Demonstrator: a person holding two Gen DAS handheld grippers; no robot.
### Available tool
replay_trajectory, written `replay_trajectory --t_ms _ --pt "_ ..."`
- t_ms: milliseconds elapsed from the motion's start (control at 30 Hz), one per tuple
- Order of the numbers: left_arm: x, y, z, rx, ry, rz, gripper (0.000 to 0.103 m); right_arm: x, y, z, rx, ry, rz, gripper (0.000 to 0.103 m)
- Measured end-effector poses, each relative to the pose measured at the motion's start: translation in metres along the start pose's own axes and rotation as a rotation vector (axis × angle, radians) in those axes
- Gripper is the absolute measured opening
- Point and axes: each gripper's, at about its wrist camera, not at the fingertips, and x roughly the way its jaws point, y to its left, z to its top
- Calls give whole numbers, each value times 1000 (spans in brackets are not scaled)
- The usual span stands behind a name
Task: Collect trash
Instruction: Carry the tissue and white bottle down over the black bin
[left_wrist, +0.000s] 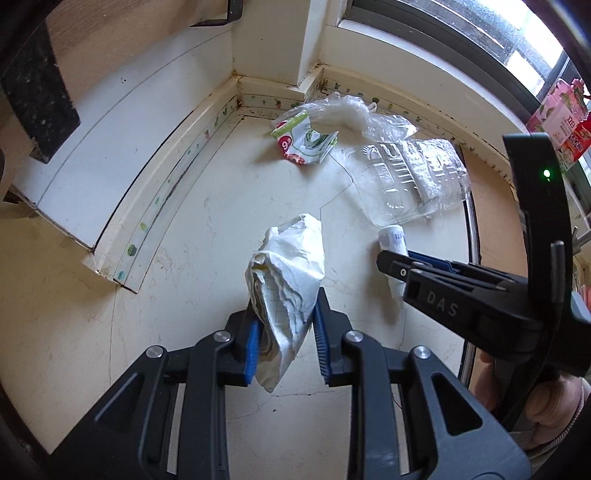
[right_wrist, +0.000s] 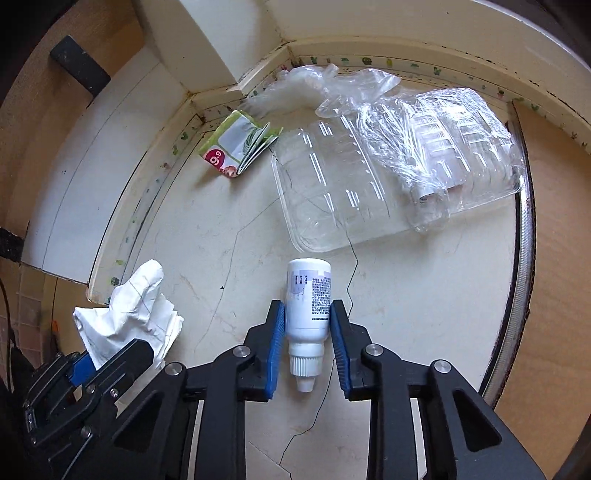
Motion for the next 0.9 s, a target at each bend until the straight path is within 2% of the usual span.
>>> replay_trajectory --t_ms 200,433,633,900 --pt "-25 -11 -20 39 -6 -16 22 -25 6 -20 -10 -22 28 24" --pt "-65 -21 -59 108 -24 -43 22 -72 17 -68 -14 -66 30 24" --pt "-109 -15 -105 174 -43 -70 22 -129 28 -126 11 -133 13 24" --pt "-171 5 -174 222 -96 -118 22 -187 61 -232 30 -204 -16 24"
